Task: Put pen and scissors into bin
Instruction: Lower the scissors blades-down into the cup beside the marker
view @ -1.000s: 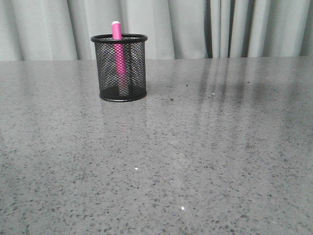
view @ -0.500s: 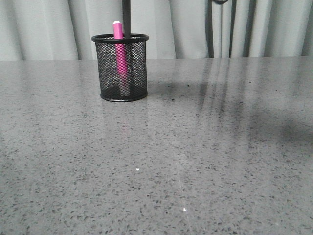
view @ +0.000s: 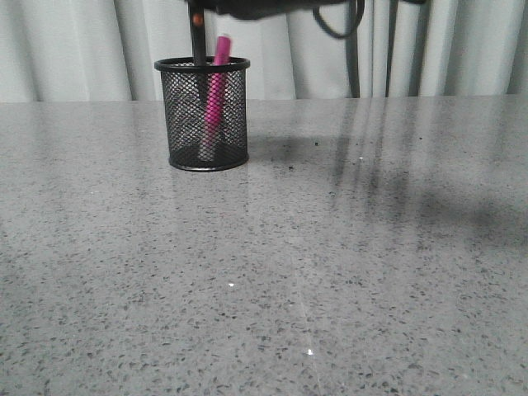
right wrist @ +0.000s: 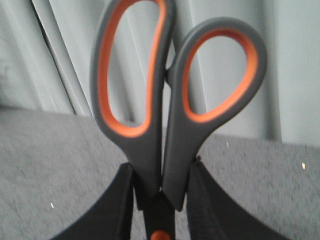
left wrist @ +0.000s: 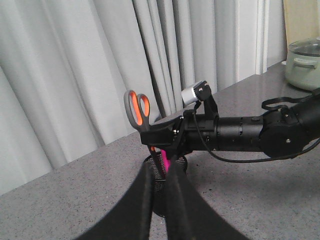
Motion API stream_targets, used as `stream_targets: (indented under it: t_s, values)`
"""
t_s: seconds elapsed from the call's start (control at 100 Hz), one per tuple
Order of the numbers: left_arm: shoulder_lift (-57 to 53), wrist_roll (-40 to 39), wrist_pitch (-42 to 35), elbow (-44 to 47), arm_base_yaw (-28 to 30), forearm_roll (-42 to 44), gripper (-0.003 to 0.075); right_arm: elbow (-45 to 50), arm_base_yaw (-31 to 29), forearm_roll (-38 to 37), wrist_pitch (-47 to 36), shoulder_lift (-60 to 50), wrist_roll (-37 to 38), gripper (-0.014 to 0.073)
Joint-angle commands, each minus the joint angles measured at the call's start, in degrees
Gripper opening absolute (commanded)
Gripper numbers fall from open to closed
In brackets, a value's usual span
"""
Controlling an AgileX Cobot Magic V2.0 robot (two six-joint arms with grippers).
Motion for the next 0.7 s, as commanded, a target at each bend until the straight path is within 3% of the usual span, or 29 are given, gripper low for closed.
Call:
stream_targets:
  t_s: [0.0,0.31,0.69]
  values:
    - [0.0,-0.2,-4.4,-1.3,-0.4,0.0,0.0029,-1.9,0.0,-0.4,-3.3,-1.4,-0.2,-0.0070]
    - [-1.3,-0.2,-4.0,-1.3,-0.4,0.0,0.0029,-1.9,0.0,-0.4,1.9,0.8,0.7,-0.0070]
    - [-1.4,-0.2,-2.9,-1.3,-0.4,-0.3,0.0029,-1.9,0.1,-0.4,2.1,-0.6,3.4,-0.0068]
